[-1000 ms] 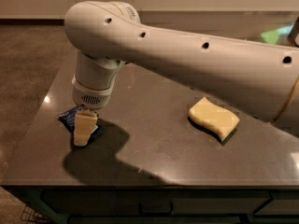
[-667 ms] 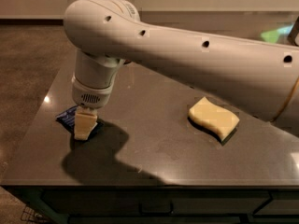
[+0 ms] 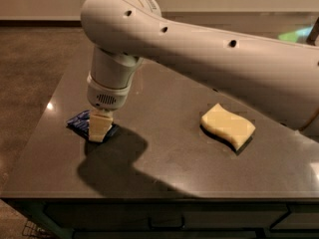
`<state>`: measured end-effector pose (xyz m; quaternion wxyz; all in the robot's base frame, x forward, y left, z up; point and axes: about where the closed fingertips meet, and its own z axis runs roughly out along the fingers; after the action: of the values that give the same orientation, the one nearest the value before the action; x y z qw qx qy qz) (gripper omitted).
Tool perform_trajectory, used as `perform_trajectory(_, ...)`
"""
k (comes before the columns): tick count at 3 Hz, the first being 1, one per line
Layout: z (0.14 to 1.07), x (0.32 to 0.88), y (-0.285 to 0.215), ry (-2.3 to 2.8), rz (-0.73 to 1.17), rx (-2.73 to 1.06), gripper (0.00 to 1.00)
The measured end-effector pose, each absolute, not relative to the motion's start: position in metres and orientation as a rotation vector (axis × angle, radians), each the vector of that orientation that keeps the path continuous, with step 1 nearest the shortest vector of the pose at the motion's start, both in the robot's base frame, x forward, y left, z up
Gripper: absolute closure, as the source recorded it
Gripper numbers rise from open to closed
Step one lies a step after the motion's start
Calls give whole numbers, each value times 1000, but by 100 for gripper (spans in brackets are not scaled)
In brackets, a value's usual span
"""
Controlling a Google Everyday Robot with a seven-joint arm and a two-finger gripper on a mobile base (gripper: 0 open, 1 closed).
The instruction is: Move rxbar blueberry near sponge
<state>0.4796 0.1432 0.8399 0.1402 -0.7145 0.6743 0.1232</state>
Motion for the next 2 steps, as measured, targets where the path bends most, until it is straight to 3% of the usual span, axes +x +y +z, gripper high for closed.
perform_trajectory(2,863,512,102,2026,364,-1926,100)
